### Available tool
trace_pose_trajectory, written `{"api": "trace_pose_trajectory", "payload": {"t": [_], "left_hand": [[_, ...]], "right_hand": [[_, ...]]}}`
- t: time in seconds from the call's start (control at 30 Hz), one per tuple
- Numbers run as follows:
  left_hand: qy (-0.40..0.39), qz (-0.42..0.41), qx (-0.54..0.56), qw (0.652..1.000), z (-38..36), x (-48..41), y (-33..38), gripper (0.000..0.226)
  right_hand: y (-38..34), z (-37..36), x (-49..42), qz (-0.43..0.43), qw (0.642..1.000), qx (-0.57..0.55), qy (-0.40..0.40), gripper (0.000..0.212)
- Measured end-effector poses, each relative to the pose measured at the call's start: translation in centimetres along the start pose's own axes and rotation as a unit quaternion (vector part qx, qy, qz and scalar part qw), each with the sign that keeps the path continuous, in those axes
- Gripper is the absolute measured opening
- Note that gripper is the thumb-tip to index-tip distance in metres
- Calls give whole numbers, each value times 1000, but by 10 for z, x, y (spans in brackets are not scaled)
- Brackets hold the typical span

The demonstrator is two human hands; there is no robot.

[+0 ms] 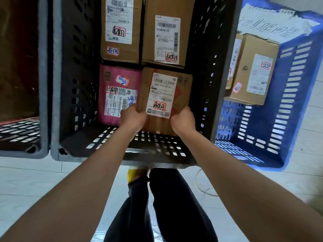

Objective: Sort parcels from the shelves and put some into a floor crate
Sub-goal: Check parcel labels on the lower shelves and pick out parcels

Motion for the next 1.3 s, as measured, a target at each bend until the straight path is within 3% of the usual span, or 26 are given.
{"api": "trace_pose_trajectory", "payload": {"t": [0.2,0.33,0.47,0.63,0.83,0.9,1.07,1.3], "left_hand": [[1,-24,-96,995,-22,-19,-5,41],[-35,-3,-54,998,-14,-5,-5,42],[2,-33,17,999,18,55,-5,42],[8,-4,144,989,81,151,-38,31],[49,-14,237,970,184,272,-97,22],[72,-23,270,960,215,311,-130,30],[140,-14,403,904,285,394,-252,16],[263,12,519,814,349,481,-518,30]], "right_hand": [[16,-19,-24,-2,999,47,-22,53],[9,-6,-12,12,998,41,-36,49],[-21,24,36,56,998,23,-23,34],[-82,59,127,123,991,32,-32,39],[-181,62,265,286,950,46,-115,43],[-207,50,320,352,922,64,-147,42],[-235,-11,456,445,862,88,-227,38],[-215,-164,669,531,788,123,-287,25]]}}
Point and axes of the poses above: each hand's wrist, its own x-axis away from the middle knuckle, its own z-axis out of the back of the hand, y = z × x, the point moved 4 cm from there along -x, towards the middle knuckle, and after that the axes turned 14 degrees about z, right-handed, at the moved point
